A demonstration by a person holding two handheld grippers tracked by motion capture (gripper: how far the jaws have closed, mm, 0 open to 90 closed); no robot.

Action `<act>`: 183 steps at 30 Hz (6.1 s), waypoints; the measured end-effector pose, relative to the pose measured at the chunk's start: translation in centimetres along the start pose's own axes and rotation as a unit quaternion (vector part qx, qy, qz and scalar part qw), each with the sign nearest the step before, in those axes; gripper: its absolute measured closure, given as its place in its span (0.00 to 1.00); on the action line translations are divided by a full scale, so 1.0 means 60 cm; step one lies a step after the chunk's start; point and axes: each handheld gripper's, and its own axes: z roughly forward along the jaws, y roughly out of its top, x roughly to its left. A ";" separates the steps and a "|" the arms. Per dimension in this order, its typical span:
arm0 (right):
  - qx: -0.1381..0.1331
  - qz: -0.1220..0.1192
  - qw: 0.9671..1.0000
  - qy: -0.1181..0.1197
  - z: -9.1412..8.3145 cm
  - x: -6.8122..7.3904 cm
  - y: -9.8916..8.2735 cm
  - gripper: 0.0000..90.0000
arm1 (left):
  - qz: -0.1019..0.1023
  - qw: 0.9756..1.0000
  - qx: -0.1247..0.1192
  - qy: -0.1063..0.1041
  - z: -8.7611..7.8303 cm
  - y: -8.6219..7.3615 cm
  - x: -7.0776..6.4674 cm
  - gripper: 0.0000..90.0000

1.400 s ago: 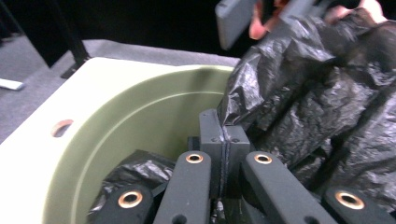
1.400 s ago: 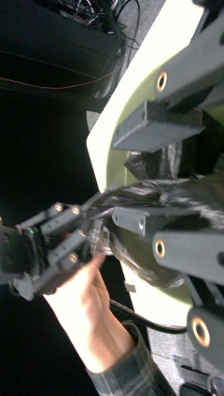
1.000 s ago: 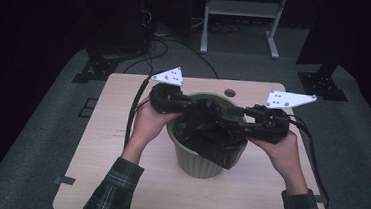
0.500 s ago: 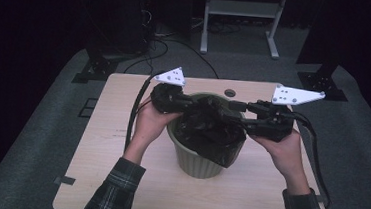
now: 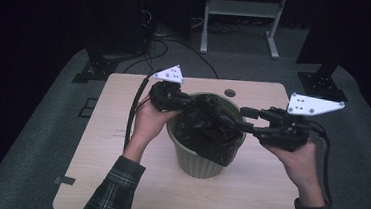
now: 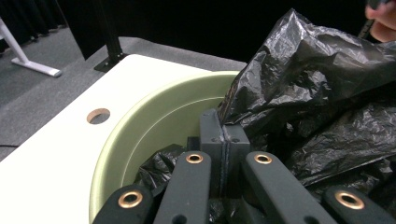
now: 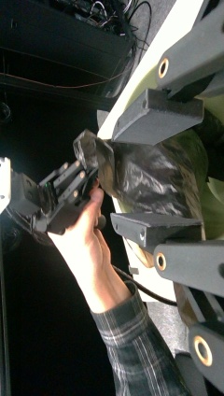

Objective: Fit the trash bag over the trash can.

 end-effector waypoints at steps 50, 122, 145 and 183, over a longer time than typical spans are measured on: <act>0.015 -0.014 0.994 -0.107 -0.097 -0.034 -0.041 0.72 | -0.005 1.000 -0.010 0.013 -0.053 -0.046 0.003 1.00; 0.058 -0.049 0.996 -0.039 0.058 -0.069 -0.005 0.81 | 0.009 1.000 0.012 -0.021 0.041 0.033 0.001 1.00; 0.092 0.032 0.994 -0.055 0.069 -0.073 -0.046 0.72 | -0.005 1.000 -0.008 -0.024 0.023 0.041 -0.019 0.99; 0.053 0.024 0.995 -0.086 0.008 -0.074 -0.067 1.00 | -0.102 0.991 -0.052 0.063 -0.132 -0.113 0.036 0.94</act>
